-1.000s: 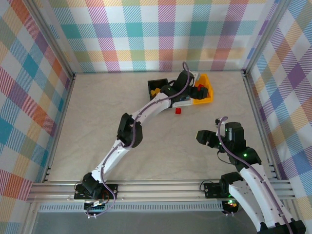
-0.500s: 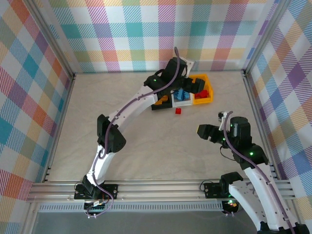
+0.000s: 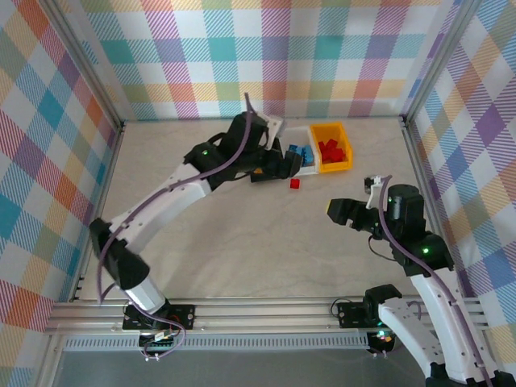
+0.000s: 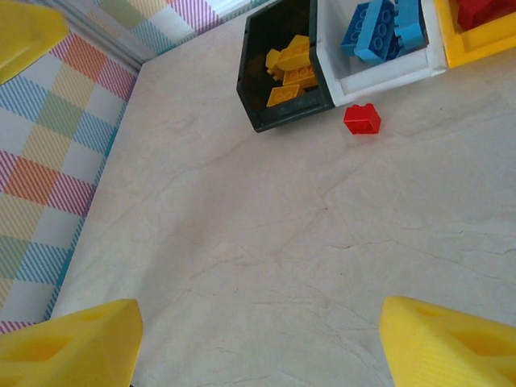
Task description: Sort the legos into containers by color
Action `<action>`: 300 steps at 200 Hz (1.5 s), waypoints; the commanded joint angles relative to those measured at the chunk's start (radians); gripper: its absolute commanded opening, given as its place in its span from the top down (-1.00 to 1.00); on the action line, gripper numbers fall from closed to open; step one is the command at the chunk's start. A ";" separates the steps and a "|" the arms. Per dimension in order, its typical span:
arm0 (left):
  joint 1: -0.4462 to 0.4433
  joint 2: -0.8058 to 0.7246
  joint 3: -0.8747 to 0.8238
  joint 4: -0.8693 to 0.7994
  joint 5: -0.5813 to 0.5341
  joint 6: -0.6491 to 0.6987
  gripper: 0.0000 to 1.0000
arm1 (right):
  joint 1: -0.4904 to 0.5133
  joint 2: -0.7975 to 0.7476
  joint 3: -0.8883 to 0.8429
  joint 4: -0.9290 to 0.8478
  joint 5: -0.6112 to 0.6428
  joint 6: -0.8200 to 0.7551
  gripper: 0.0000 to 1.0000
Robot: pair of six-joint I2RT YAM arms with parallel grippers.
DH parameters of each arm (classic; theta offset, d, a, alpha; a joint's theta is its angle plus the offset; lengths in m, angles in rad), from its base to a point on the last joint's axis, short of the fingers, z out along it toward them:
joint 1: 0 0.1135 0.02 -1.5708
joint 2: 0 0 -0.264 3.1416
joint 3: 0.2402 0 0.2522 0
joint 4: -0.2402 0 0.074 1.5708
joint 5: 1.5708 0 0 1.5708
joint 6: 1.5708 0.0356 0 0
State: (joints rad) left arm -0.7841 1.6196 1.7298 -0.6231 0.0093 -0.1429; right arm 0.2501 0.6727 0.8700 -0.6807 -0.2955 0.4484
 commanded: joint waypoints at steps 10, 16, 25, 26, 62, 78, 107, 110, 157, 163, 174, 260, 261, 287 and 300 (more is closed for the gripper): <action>-0.010 -0.114 -0.185 0.014 -0.017 -0.044 -1.00 | 0.000 0.027 0.009 -0.046 -0.028 -0.004 -0.55; -0.010 -0.137 -0.228 0.025 -0.021 -0.058 -1.00 | 0.000 0.033 0.006 -0.050 -0.028 -0.001 -0.56; -0.009 -0.168 -0.307 0.048 -0.023 -0.083 -1.00 | 0.000 0.045 -0.001 -0.056 -0.023 0.001 -0.56; -0.009 -0.172 -0.314 0.050 -0.023 -0.086 -1.00 | 0.000 0.047 -0.002 -0.057 -0.021 0.001 -0.56; -0.008 -0.268 -0.584 0.098 -0.056 -0.183 -1.00 | 0.007 0.098 -0.060 -0.062 -0.007 0.003 -0.56; -0.008 -0.311 -0.694 0.139 -0.042 -0.235 -1.00 | 0.023 0.134 -0.099 -0.041 -0.002 0.003 -0.57; -0.008 -0.365 -0.823 0.176 -0.048 -0.299 -1.00 | 0.090 0.245 -0.135 0.005 0.082 0.005 -0.57; -0.007 -0.367 -0.834 0.181 -0.048 -0.305 -1.00 | 0.099 0.258 -0.132 0.013 0.095 0.006 -0.57; -0.009 -0.363 -0.903 0.225 -0.027 -0.330 -1.00 | 0.264 0.501 -0.037 0.096 0.289 -0.002 -0.58; -0.009 -0.363 -0.906 0.228 -0.026 -0.332 -1.00 | 0.274 0.530 -0.025 0.109 0.306 -0.006 -0.58; -0.008 -0.361 -0.911 0.229 -0.028 -0.332 -1.00 | 0.288 0.582 -0.004 0.135 0.342 -0.014 -0.58; -0.005 -0.426 -0.936 0.156 -0.078 -0.283 -1.00 | 0.326 1.003 0.269 0.288 0.502 -0.100 -0.55; -0.006 -0.428 -0.936 0.155 -0.078 -0.283 -1.00 | 0.326 1.005 0.272 0.290 0.503 -0.101 -0.55; 0.001 -0.459 -0.948 0.126 -0.097 -0.271 -1.00 | 0.324 1.101 0.354 0.291 0.528 -0.110 -0.54; 0.006 -0.471 -0.953 0.116 -0.098 -0.268 -1.00 | 0.324 1.149 0.398 0.285 0.539 -0.115 -0.53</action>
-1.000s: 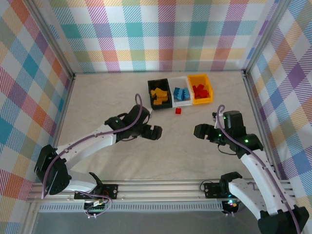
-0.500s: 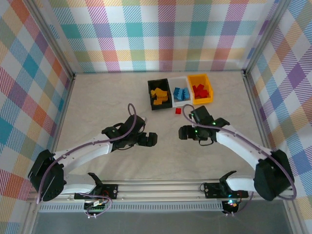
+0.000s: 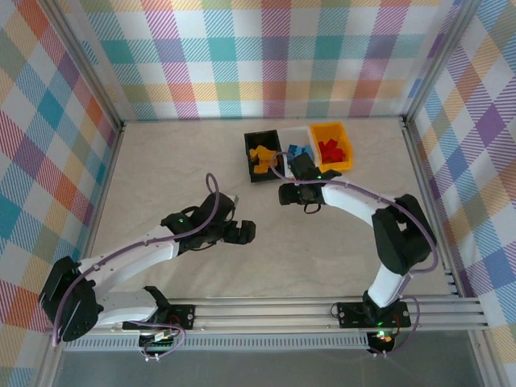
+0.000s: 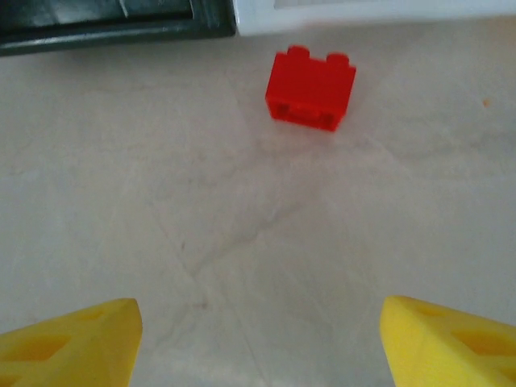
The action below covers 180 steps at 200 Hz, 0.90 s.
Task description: Sort the legos into containers by color
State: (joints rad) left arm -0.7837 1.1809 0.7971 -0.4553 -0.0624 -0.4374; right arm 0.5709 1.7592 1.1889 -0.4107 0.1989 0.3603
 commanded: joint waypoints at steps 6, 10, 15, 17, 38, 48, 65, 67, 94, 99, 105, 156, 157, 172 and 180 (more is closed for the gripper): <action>0.007 -0.037 -0.022 -0.055 -0.027 0.026 -1.00 | 0.003 0.085 0.097 0.011 0.049 -0.030 -0.53; 0.009 -0.041 -0.023 -0.057 -0.028 0.026 -1.00 | 0.003 0.097 0.110 0.009 0.050 -0.031 -0.52; 0.010 -0.045 -0.023 -0.061 -0.027 0.027 -1.00 | 0.002 0.114 0.125 0.008 0.056 -0.033 -0.52; 0.011 -0.047 -0.025 -0.062 -0.027 0.028 -1.00 | 0.001 0.120 0.131 0.007 0.060 -0.033 -0.51; 0.017 -0.065 -0.027 -0.077 -0.031 0.031 -1.00 | -0.005 0.173 0.181 -0.011 0.085 -0.023 -0.48; 0.020 -0.074 -0.028 -0.082 -0.033 0.034 -1.00 | -0.012 0.190 0.192 -0.013 0.087 -0.012 -0.47; 0.028 -0.087 -0.033 -0.089 -0.034 0.038 -1.00 | -0.024 0.214 0.207 -0.015 0.093 0.007 -0.44; 0.029 -0.089 -0.033 -0.089 -0.034 0.038 -1.00 | -0.025 0.215 0.207 -0.015 0.094 0.009 -0.44; 0.043 -0.091 -0.031 -0.092 -0.025 0.046 -1.00 | -0.036 0.250 0.236 -0.016 0.102 0.017 -0.40; 0.045 -0.090 -0.031 -0.091 -0.022 0.048 -1.00 | -0.037 0.255 0.243 -0.016 0.103 0.018 -0.40; 0.048 -0.090 -0.031 -0.091 -0.019 0.048 -1.00 | -0.039 0.261 0.249 -0.016 0.105 0.019 -0.38; 0.060 -0.086 -0.031 -0.090 -0.006 0.050 -1.00 | -0.060 0.317 0.298 -0.022 0.096 0.029 -0.06; 0.060 -0.087 -0.032 -0.091 -0.005 0.050 -1.00 | -0.059 0.318 0.298 -0.022 0.096 0.029 -0.04; 0.063 -0.092 -0.035 -0.092 -0.007 0.048 -1.00 | -0.059 0.318 0.300 -0.020 0.101 0.031 0.09; 0.064 -0.095 -0.039 -0.092 -0.006 0.049 -1.00 | -0.059 0.311 0.295 -0.020 0.111 0.033 0.19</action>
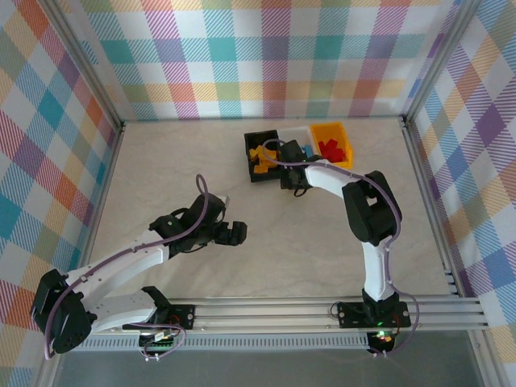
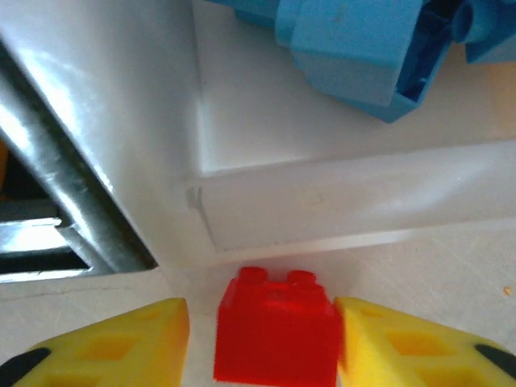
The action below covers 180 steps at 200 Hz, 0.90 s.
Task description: Sort the legos into containers by color
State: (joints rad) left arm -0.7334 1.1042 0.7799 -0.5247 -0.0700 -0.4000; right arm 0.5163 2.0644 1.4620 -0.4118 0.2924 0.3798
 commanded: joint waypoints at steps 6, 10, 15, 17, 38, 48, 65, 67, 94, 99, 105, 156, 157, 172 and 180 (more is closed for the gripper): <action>0.015 -0.021 -0.022 -0.022 0.004 0.008 -1.00 | -0.005 -0.003 0.015 -0.017 0.022 0.014 0.24; 0.015 -0.023 -0.024 -0.022 0.004 0.007 -1.00 | -0.005 -0.013 0.006 -0.015 0.023 0.014 0.26; 0.015 -0.024 -0.026 -0.021 0.005 0.006 -1.00 | -0.004 -0.026 -0.004 -0.013 0.024 0.016 0.26; 0.016 -0.025 -0.025 -0.021 0.006 0.005 -1.00 | -0.005 -0.032 -0.008 -0.013 0.024 0.017 0.26; 0.018 -0.025 -0.029 -0.011 0.011 0.001 -1.00 | -0.002 -0.107 -0.070 -0.005 0.009 0.026 0.27; 0.020 -0.022 -0.029 -0.004 0.012 -0.002 -1.00 | 0.000 -0.153 -0.116 -0.002 0.005 0.031 0.29; 0.019 -0.015 -0.030 0.009 0.019 -0.009 -1.00 | 0.001 -0.235 -0.197 0.004 0.000 0.035 0.31; 0.019 -0.016 -0.030 0.011 0.021 -0.009 -1.00 | 0.002 -0.246 -0.204 0.002 0.002 0.034 0.32; 0.020 -0.013 -0.034 0.021 0.030 -0.018 -1.00 | 0.001 -0.419 -0.319 -0.025 0.027 0.035 0.30; 0.020 -0.014 -0.036 0.024 0.031 -0.019 -1.00 | -0.002 -0.454 -0.333 -0.032 0.031 0.032 0.30; 0.019 -0.016 -0.040 0.028 0.032 -0.022 -1.00 | -0.003 -0.492 -0.339 -0.044 0.038 0.024 0.29; 0.019 0.008 -0.049 0.073 0.052 -0.048 -1.00 | -0.101 -0.622 -0.172 -0.138 0.058 -0.087 0.24; 0.020 0.008 -0.048 0.073 0.053 -0.049 -1.00 | -0.104 -0.620 -0.166 -0.138 0.057 -0.088 0.24; 0.020 0.011 -0.049 0.075 0.053 -0.053 -1.00 | -0.148 -0.576 -0.089 -0.134 0.036 -0.108 0.23; 0.019 0.009 -0.048 0.071 0.052 -0.053 -1.00 | -0.176 -0.535 -0.050 -0.128 0.021 -0.112 0.22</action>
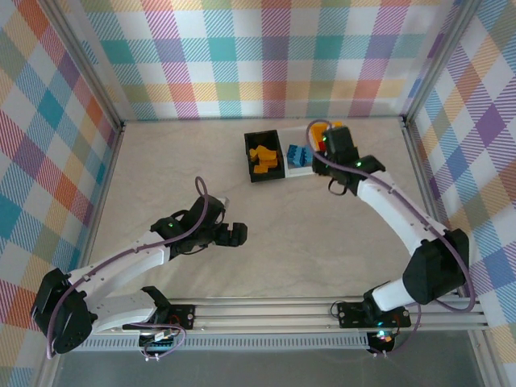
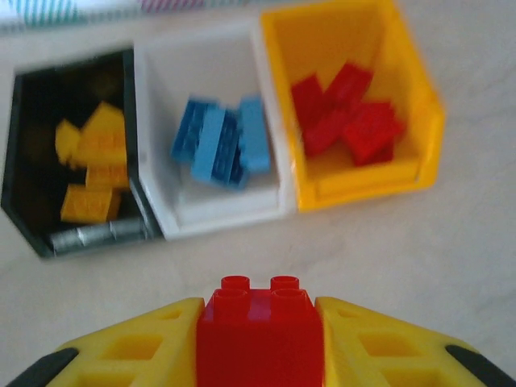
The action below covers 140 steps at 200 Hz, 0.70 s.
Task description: Sort the legos into containers by color
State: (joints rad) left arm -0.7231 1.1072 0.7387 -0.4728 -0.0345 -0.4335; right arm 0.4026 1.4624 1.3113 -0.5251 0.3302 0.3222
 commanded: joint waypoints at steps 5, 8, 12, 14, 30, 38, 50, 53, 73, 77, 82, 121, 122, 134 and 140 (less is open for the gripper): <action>0.009 0.005 -0.007 0.017 0.015 -0.020 -1.00 | -0.079 0.099 0.136 -0.015 -0.031 -0.055 0.22; 0.009 0.004 -0.007 0.014 0.015 -0.020 -1.00 | -0.090 0.119 0.154 -0.017 -0.040 -0.054 0.22; 0.009 0.001 -0.007 0.011 0.013 -0.020 -1.00 | -0.102 0.148 0.182 -0.019 -0.050 -0.053 0.22; 0.008 0.000 -0.007 0.010 0.012 -0.021 -1.00 | -0.108 0.163 0.197 -0.022 -0.056 -0.054 0.22; 0.009 -0.015 -0.013 -0.009 -0.001 -0.018 -1.00 | -0.149 0.288 0.314 -0.039 -0.100 -0.044 0.22; 0.009 -0.024 -0.016 -0.020 -0.008 -0.016 -1.00 | -0.164 0.355 0.371 -0.045 -0.112 -0.039 0.22; 0.008 -0.037 -0.021 -0.038 -0.020 -0.013 -1.00 | -0.186 0.447 0.457 -0.052 -0.128 -0.033 0.22; 0.008 -0.039 -0.021 -0.042 -0.023 -0.011 -1.00 | -0.190 0.469 0.477 -0.052 -0.128 -0.031 0.22; 0.013 -0.058 -0.026 -0.067 -0.040 -0.005 -1.00 | -0.213 0.598 0.595 -0.063 -0.128 -0.028 0.23; 0.013 -0.061 -0.027 -0.070 -0.041 -0.004 -1.00 | -0.216 0.619 0.613 -0.066 -0.128 -0.028 0.23; 0.015 -0.062 -0.028 -0.074 -0.043 -0.002 -1.00 | -0.220 0.643 0.634 -0.067 -0.126 -0.026 0.23; 0.029 -0.061 -0.039 -0.065 -0.048 0.004 -1.00 | -0.237 0.769 0.731 -0.078 -0.148 -0.024 0.16; 0.029 -0.061 -0.039 -0.064 -0.049 0.006 -1.00 | -0.237 0.772 0.732 -0.079 -0.150 -0.023 0.15; 0.033 -0.052 -0.038 -0.055 -0.046 0.007 -1.00 | -0.238 0.785 0.738 -0.076 -0.166 -0.025 0.12; 0.034 -0.049 -0.036 -0.050 -0.045 0.008 -1.00 | -0.238 0.787 0.734 -0.071 -0.167 -0.026 0.11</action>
State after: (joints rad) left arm -0.7033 1.0534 0.7147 -0.5220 -0.0696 -0.4374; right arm 0.1661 2.2414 2.0014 -0.5831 0.2001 0.2977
